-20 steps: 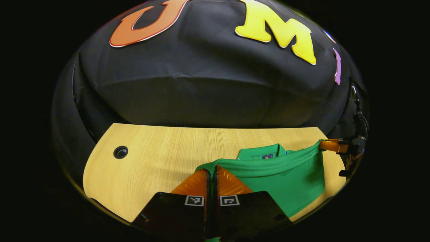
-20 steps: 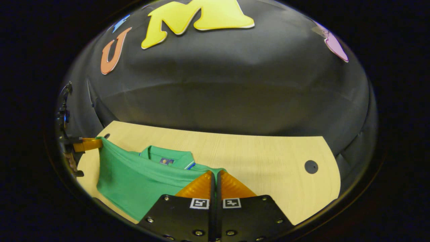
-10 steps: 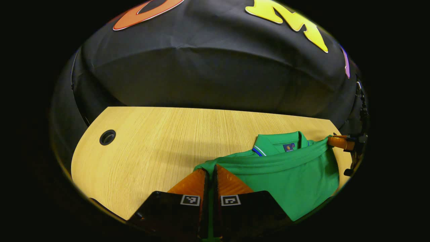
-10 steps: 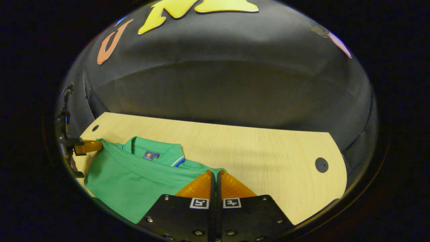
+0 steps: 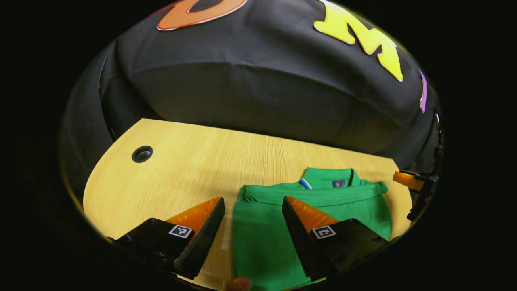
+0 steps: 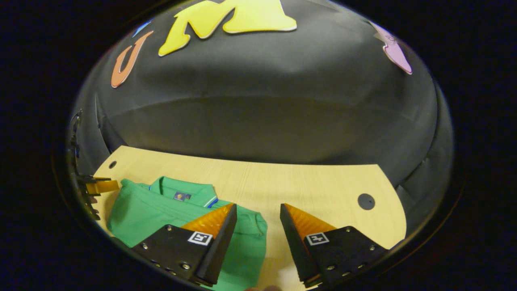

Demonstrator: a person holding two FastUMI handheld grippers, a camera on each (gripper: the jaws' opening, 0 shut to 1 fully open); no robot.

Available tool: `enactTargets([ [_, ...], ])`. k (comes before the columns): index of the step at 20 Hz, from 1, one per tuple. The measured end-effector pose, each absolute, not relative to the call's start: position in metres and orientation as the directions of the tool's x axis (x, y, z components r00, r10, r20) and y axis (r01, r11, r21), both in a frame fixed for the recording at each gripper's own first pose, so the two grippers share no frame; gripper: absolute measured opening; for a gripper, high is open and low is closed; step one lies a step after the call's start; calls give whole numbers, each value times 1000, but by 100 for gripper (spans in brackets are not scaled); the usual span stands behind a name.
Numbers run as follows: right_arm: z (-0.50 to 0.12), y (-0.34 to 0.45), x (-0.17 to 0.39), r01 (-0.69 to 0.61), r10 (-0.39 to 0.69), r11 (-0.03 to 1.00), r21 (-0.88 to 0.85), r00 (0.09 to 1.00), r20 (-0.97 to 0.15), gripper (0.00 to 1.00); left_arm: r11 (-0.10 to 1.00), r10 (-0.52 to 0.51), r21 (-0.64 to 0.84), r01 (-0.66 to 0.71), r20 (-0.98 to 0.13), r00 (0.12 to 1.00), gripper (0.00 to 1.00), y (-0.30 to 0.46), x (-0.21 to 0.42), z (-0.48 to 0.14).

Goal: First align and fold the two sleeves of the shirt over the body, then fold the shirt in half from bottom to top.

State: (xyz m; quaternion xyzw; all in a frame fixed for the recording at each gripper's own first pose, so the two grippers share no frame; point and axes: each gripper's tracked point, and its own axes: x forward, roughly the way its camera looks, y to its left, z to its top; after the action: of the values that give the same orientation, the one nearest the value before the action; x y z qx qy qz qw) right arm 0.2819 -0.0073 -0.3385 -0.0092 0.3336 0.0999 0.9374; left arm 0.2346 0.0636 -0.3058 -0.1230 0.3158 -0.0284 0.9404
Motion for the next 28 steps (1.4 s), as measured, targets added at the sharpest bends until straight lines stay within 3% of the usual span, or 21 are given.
enactTargets([
  [6,-223,-1,228,-197,192,979,44,845,-500,69,972,-124,-236,20,-435,892,97,63,194,-182],
  [15,-68,2,82,-173,171,985,15,952,-255,68,968,-71,-250,20,-198,978,98,40,68,-33],
  [21,-4,-22,16,-88,88,996,5,990,-113,68,978,-9,-207,-6,-69,998,98,38,-8,11],
  [28,1,-11,-42,-86,88,996,25,989,-116,69,985,-8,-174,-2,-56,998,98,28,-48,11],
])
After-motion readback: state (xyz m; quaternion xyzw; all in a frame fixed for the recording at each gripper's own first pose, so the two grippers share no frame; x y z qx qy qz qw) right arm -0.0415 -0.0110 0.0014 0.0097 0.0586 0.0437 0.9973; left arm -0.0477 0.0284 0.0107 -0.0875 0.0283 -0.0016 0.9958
